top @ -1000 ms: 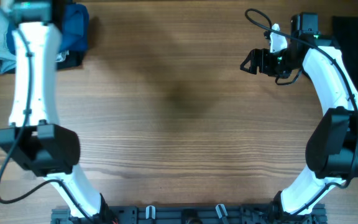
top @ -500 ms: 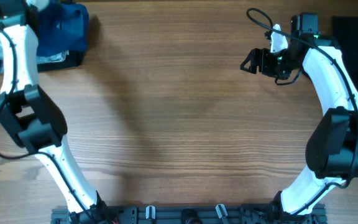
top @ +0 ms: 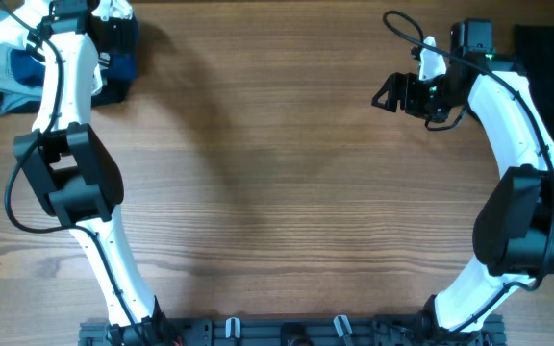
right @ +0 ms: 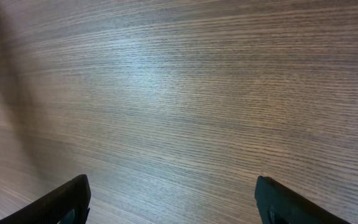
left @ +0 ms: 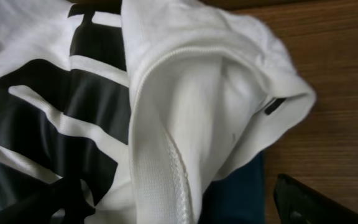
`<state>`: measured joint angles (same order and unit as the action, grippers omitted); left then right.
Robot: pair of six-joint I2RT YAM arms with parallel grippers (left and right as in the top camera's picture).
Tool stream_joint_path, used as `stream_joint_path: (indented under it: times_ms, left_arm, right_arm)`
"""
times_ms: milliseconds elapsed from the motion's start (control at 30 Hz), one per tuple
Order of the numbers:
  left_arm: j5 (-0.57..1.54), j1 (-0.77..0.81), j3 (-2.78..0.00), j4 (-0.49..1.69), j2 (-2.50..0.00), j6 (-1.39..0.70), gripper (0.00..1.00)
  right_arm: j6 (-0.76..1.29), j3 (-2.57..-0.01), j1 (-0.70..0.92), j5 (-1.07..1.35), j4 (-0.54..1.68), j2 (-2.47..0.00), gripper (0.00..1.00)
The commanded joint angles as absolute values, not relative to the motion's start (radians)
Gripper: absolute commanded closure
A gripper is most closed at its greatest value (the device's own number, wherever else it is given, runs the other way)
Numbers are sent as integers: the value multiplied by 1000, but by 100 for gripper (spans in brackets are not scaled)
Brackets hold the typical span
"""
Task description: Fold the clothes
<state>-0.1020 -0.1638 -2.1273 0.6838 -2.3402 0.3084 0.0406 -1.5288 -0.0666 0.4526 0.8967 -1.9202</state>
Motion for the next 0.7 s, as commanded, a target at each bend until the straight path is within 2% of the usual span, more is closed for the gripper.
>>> stream_joint_path:
  times_ms: [0, 233, 433, 567, 667]
  left_arm:
    - [-15, -161, -2149, 657, -2308, 184, 0]
    - [-68, -167, -2160, 648, -2175, 171, 0]
    - [-127, -258, -2160, 603, -2207, 98, 0]
    - [-23, -313, -2160, 445, -2275, 96, 0]
    - [34, -331, -2160, 410, -2367, 96, 0]
  right_arm:
    - [54, -1546, -62, 472, 890, -1900, 14]
    - [56, -1546, -62, 472, 891, -1900, 14]
    - [56, -1546, -62, 472, 889, -1900, 14]
    - [67, -1546, -61, 473, 881, -1900, 14]
    - [81, -1546, -52, 472, 875, -1900, 15]
